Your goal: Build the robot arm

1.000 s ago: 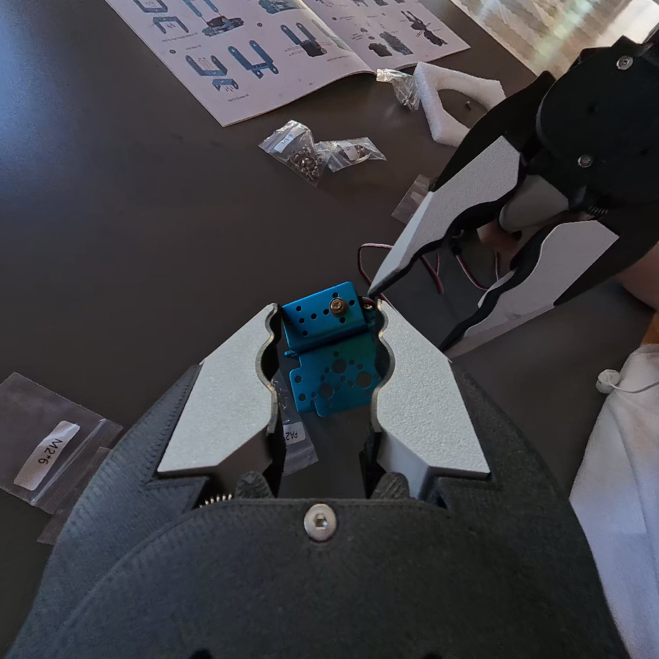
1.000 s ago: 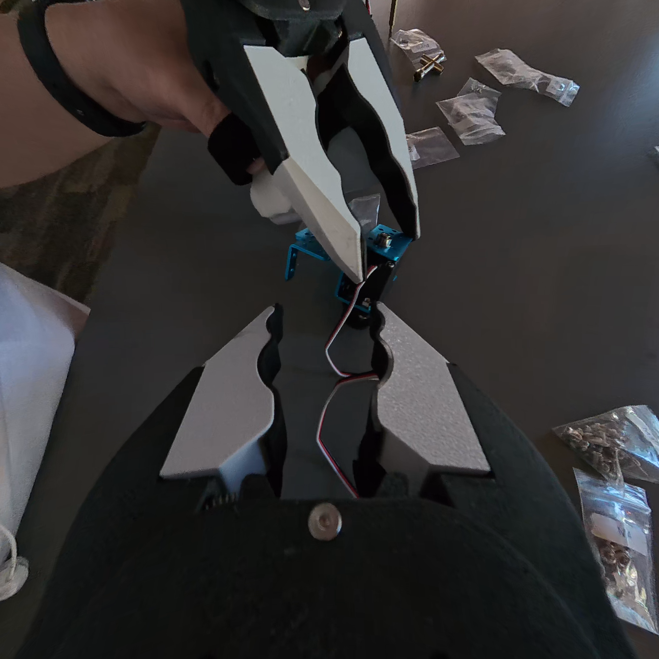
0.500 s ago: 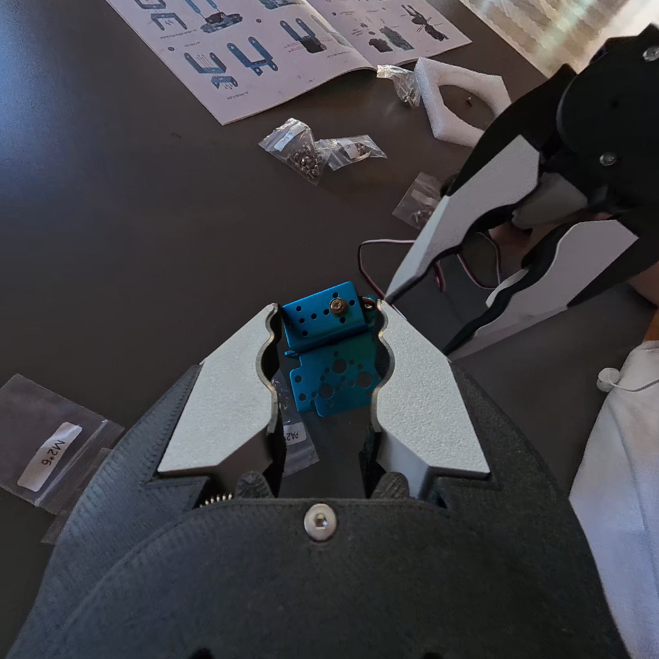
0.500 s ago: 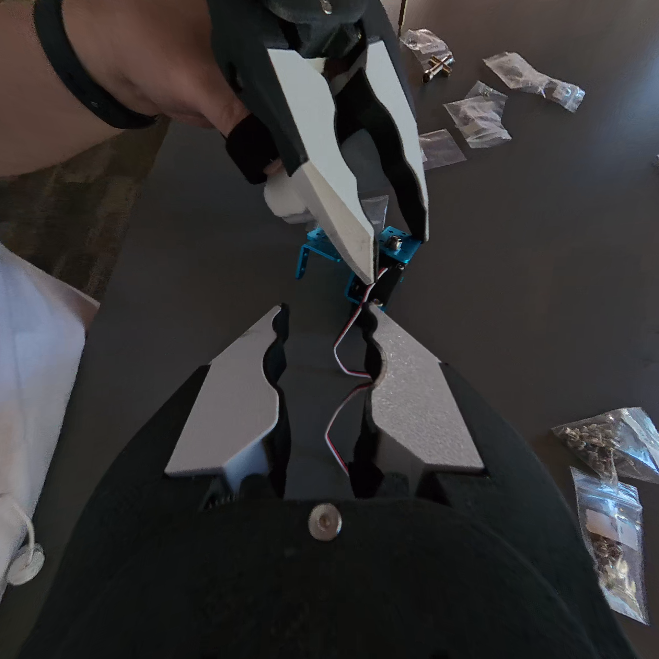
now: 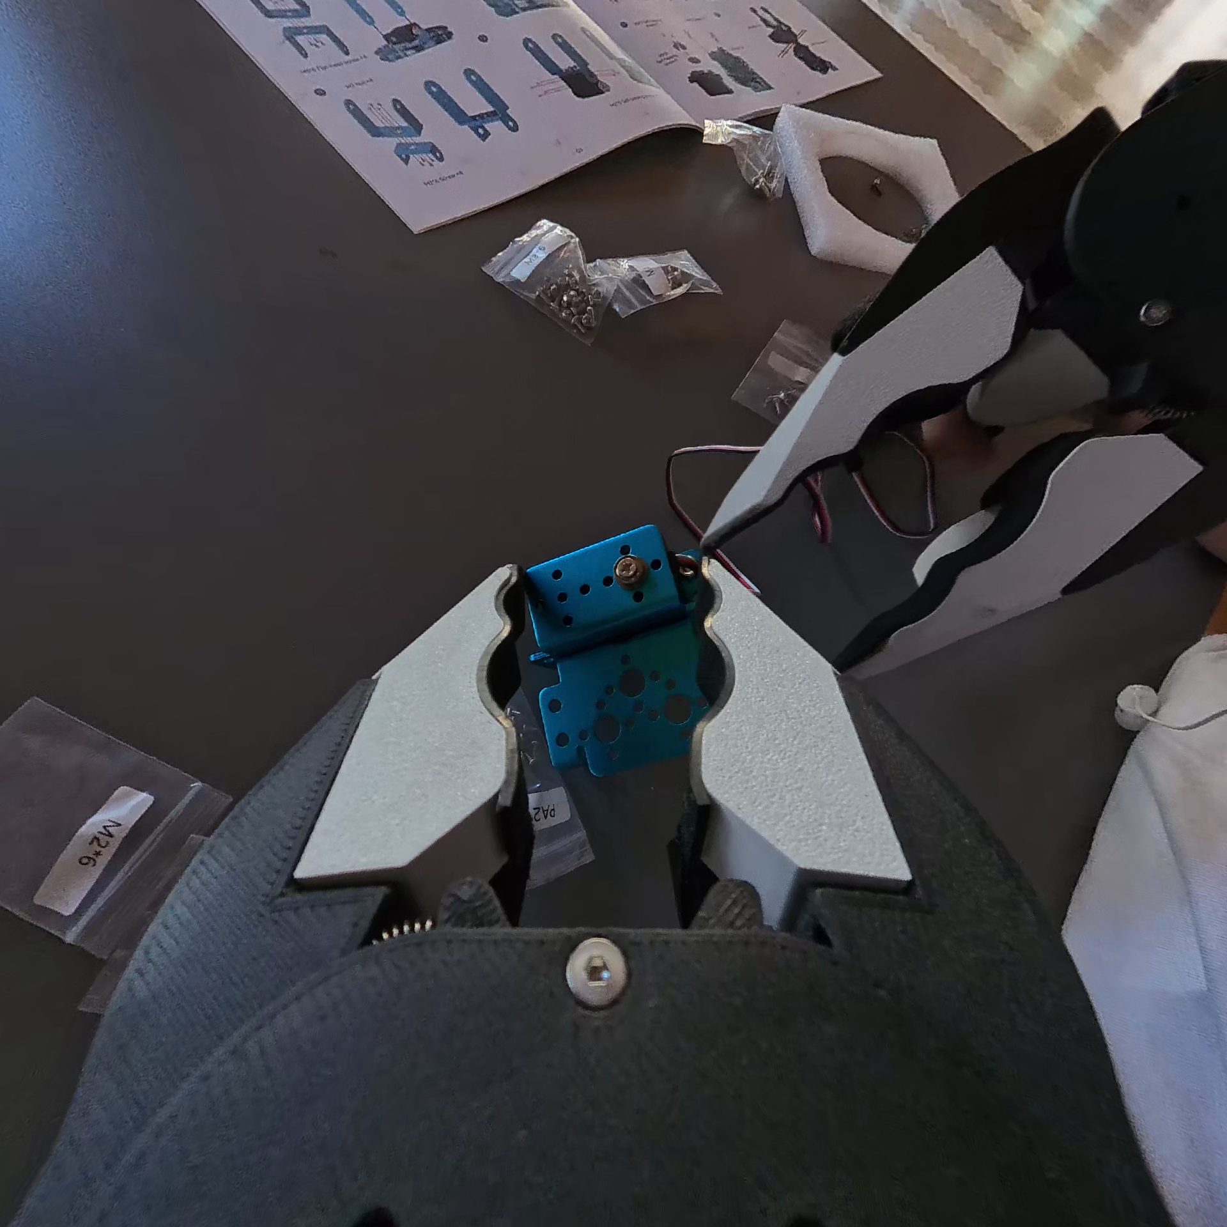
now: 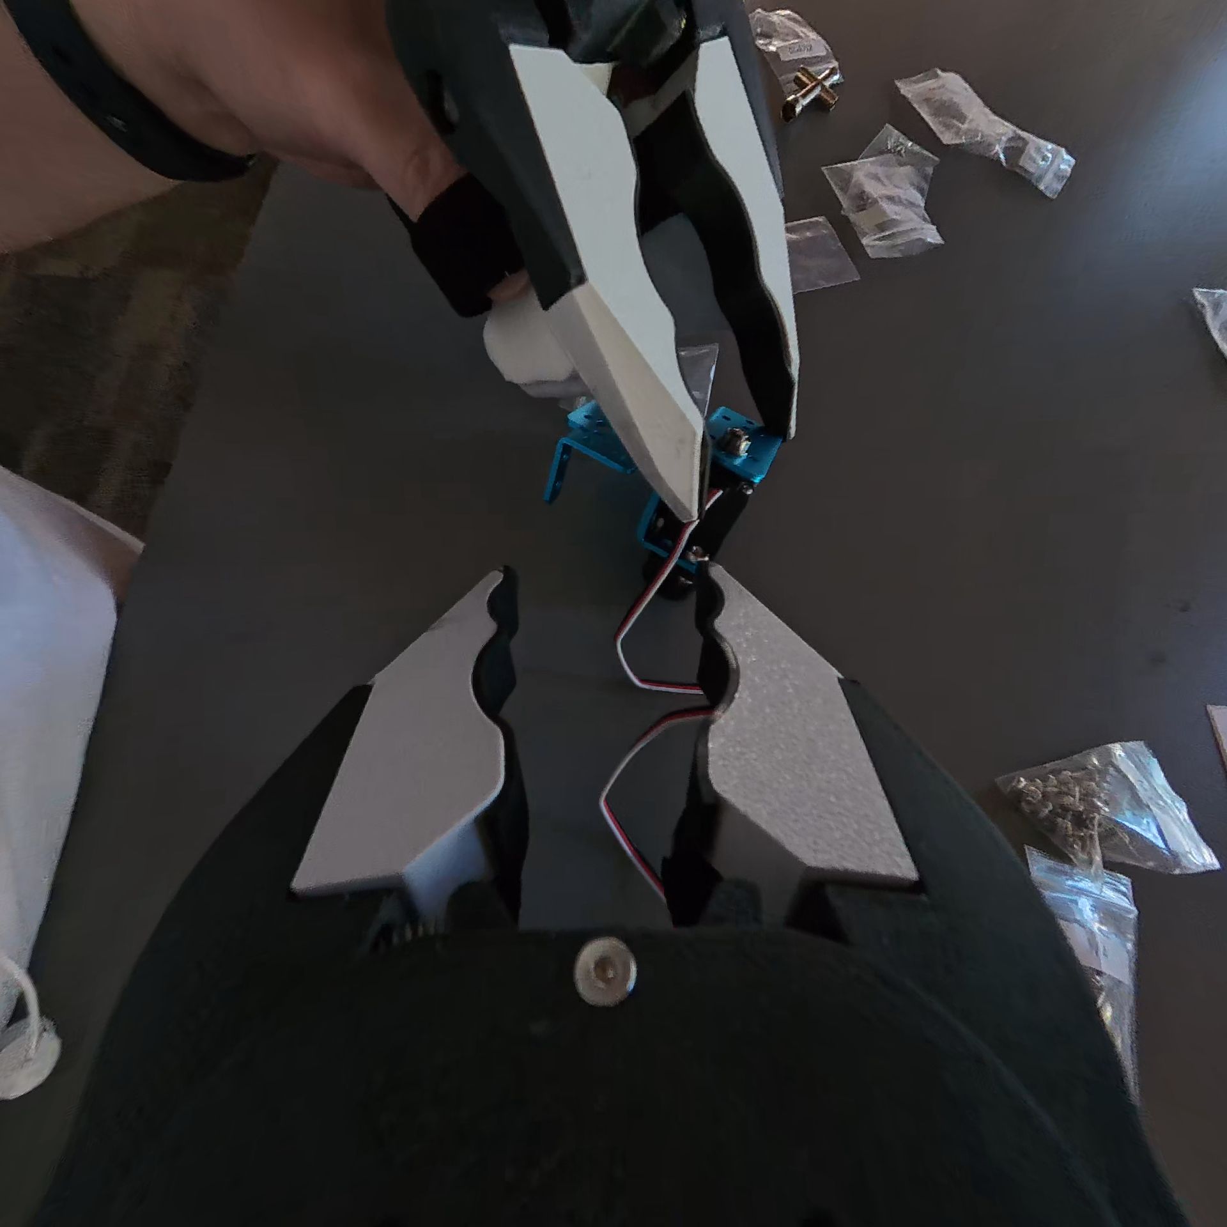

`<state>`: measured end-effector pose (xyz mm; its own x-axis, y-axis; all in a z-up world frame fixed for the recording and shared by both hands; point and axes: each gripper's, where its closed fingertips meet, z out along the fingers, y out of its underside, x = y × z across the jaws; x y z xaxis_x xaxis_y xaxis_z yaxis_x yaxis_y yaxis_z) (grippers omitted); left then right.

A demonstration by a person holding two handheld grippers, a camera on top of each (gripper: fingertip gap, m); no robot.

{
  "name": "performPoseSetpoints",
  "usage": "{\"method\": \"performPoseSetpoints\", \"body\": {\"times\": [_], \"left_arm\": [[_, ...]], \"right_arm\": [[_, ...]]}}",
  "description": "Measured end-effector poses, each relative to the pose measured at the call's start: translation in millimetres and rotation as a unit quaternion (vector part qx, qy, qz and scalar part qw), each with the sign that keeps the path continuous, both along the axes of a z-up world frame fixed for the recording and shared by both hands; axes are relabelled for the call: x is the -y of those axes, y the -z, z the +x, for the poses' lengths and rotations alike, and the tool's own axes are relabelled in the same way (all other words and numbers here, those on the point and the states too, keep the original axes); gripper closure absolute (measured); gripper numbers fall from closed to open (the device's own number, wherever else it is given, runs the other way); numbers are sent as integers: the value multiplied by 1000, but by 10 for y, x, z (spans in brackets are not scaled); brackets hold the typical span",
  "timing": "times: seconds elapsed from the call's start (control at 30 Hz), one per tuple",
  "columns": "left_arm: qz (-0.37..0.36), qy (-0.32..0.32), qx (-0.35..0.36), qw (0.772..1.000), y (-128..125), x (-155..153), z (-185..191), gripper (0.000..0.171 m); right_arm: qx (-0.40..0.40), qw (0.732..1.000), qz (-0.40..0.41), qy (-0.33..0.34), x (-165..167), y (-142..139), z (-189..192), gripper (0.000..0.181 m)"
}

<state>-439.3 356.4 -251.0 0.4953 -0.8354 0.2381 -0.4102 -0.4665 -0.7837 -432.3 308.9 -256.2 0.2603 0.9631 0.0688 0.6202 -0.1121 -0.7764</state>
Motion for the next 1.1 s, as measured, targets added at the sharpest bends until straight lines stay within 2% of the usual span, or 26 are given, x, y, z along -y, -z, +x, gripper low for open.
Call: {"method": "performPoseSetpoints", "body": {"times": [0.1, 0.27, 0.47, 0.63, 0.77, 0.87, 1.1], "left_arm": [[1, 1, -1, 1000, -1, 2, 0, 120], [1, 0, -1, 1000, -1, 2, 0, 120], [0, 0, 0, 1000, -1, 0, 0, 120], [2, 0, -2, 1000, -2, 2, 1, 120], [1, -1, 0, 1000, -1, 0, 0, 120], [1, -1, 0, 1000, -1, 0, 0, 120], [3, -1, -1, 1000, -2, 2, -1, 120]], "right_arm": [[5, 1000, 20, 7, -54, -7, 5, 125], [0, 1000, 5, 4, -57, 29, -34, 124], [0, 1000, 2, -4, 20, -6, -30, 132], [8, 1000, 8, 6, -60, 33, -29, 123], [17, 1000, 11, 1, -23, 47, -44, 123], [15, 1000, 9, -2, 23, 8, -38, 131], [19, 1000, 7, 6, -54, 63, -55, 120]]}}
